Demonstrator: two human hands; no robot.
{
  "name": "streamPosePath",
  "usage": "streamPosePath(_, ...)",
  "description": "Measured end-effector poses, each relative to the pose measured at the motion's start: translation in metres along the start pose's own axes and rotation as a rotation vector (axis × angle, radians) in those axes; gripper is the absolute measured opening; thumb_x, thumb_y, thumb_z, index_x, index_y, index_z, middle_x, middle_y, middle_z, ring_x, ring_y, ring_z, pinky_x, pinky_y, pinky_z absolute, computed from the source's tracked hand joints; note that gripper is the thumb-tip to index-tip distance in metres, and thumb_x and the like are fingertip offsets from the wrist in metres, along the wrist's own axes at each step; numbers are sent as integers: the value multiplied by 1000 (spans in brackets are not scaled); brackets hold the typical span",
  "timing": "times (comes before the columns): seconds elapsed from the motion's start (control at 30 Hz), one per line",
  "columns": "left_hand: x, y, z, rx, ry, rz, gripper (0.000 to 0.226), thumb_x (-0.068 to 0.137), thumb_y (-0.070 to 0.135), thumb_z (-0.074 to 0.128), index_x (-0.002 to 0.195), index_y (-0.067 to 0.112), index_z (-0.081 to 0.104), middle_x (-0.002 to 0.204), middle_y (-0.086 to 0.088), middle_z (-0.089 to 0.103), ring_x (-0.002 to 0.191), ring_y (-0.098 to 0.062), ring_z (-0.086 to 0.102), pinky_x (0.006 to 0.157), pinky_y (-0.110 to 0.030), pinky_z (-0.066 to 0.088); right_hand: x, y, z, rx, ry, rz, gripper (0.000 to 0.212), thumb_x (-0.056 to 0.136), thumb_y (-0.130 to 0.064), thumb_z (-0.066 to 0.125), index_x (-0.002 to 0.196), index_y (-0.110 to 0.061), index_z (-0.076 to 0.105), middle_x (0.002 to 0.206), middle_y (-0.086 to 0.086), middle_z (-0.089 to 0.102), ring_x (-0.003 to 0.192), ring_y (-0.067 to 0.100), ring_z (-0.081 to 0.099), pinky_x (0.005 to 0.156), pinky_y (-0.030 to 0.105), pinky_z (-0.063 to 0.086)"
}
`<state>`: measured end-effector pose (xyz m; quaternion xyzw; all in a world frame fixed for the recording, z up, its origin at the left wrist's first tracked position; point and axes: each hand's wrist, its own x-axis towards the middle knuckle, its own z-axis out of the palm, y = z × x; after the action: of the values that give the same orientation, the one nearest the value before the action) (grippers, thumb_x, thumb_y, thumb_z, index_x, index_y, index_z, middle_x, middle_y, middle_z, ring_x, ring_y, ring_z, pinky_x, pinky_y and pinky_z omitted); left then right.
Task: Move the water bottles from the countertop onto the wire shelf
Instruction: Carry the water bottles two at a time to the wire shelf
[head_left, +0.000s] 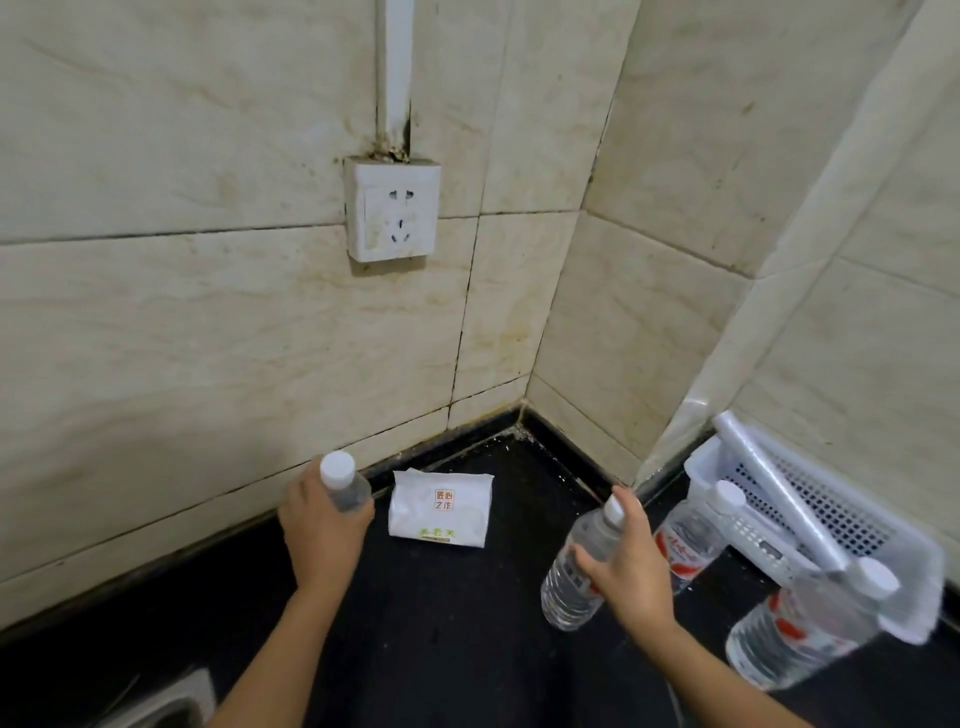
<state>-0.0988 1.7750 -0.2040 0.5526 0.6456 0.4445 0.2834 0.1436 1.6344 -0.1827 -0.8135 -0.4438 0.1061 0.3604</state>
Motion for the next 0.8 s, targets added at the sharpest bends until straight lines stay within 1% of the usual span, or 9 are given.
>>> streamPosePath(0.1,-34,6,-1,-7,-123,-22,63,67,13,77,123,6,48,120,-21,49,110,-40,48,93,-51,42,-8,-3,-5,11,5,-29,78,71,-18,76,135,-21,32,130,9,50,114,24,53,93,42,50)
streamPosePath(0.23,-82,10,-4,29,-344,-8,60,57,29,78,109,12,52,105,-9,55,98,-27,58,86,-49,51,-34,4,-19,8,27,-27,79,70,-20,78,136,-16,34,134,7,49,118,22,50,95,34,43)
streamPosePath(0.33,-117,18,-7,32,-468,28,58,48,43,67,97,14,53,93,-7,58,86,-25,62,75,-46,55,-57,11,-40,-28,0,-32,82,69,-21,78,136,-18,33,134,4,49,117,23,53,93,35,46)
streamPosePath(0.43,-150,30,-6,38,-572,122,62,55,27,77,108,14,50,100,-2,49,96,-23,55,83,-42,50,-81,18,-71,-56,-59,-65,82,69,-21,78,136,-21,31,126,-11,42,113,10,47,95,34,47)
streamPosePath(0.5,-170,38,-2,27,-620,195,67,59,18,80,117,14,47,102,2,41,102,-23,51,88,-37,46,-99,22,-91,-76,-67,-91,80,69,-20,78,134,-22,31,123,-16,35,112,5,41,95,24,40)
streamPosePath(0.57,-189,48,3,23,-662,255,68,60,16,81,118,13,47,103,2,40,105,-24,50,88,-35,44,-119,29,-111,-88,-56,-82,79,68,-17,78,126,-33,27,123,-19,34,111,4,42,92,19,35)
streamPosePath(0.63,-205,58,9,31,-713,286,67,59,15,81,117,12,47,103,1,40,107,-28,51,89,-38,44,-139,38,-129,-87,-24,-34,79,67,-16,79,122,-37,25,123,-21,34,115,9,47,93,19,36)
streamPosePath(0.73,-232,76,20,42,-797,352,66,60,17,80,116,12,46,106,-4,43,108,-30,50,92,-43,44,-168,56,-157,-94,49,30,79,67,-16,79,133,-23,34,123,-20,35,121,18,50,96,25,37)
streamPosePath(0.8,-255,88,26,41,-852,408,66,61,17,79,117,12,45,111,-8,44,109,-30,49,94,-43,43,-190,69,-175,-116,88,71,78,68,-17,78,134,-19,36,125,-20,37,122,18,50,94,20,35)
